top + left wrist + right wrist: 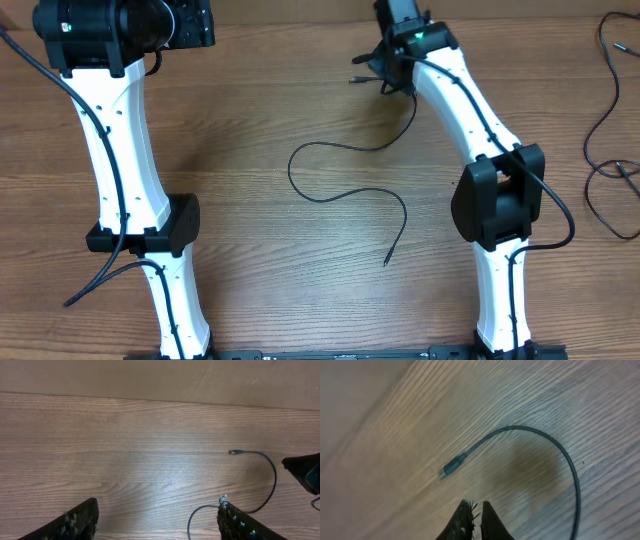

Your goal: Untangle cables

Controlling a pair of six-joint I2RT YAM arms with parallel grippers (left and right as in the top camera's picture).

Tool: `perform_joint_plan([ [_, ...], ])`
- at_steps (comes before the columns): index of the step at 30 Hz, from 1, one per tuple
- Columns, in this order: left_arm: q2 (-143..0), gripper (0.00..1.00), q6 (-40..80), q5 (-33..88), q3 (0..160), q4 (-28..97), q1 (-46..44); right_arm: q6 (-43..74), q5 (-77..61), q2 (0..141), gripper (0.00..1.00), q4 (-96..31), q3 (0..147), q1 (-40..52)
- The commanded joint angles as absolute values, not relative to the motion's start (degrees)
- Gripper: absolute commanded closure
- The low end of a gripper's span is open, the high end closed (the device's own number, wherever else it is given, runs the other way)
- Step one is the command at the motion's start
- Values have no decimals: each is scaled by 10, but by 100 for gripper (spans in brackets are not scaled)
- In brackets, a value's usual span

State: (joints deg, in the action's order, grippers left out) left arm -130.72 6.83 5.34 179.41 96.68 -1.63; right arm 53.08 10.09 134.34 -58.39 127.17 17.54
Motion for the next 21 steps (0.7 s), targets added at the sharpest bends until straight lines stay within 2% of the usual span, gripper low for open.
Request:
perform_joint_plan([
  [1,-1295,24,55,56,1797,968,-19,592,105,1346,91,-582,1282,181],
  [4,-1295,24,55,56,1797,968,-19,592,104,1348,79,-586,1282,180],
  [8,-1295,24,55,56,1797,968,-19,611,104,1360,79,-593,1282,180],
  [9,-1295,24,55,56,1797,968,-19,634,104,1363,75,-601,1282,180],
  [10,-1295,24,55,56,1797,968,-19,661,104,1365,69,-610,1282,180],
  [11,-1295,24,55,56,1797,968,-19,693,104,1367,51,-617,1277,180],
  [12,-1295,24,55,56,1797,968,-19,722,104,1367,39,-621,1270,180],
  [13,-1295,24,55,56,1797,968,-19,740,104,1367,33,-620,1264,180],
  [15,-1295,24,55,56,1797,968,-19,762,104,1367,30,-621,1254,180],
  [17,-1295,23,55,56,1797,968,-19,780,104,1367,30,-621,1242,180],
  [19,-1295,23,55,56,1797,968,-19,785,104,1367,46,-623,1231,180],
  [21,-1295,23,55,56,1797,968,-19,785,103,1367,49,-622,1218,180],
])
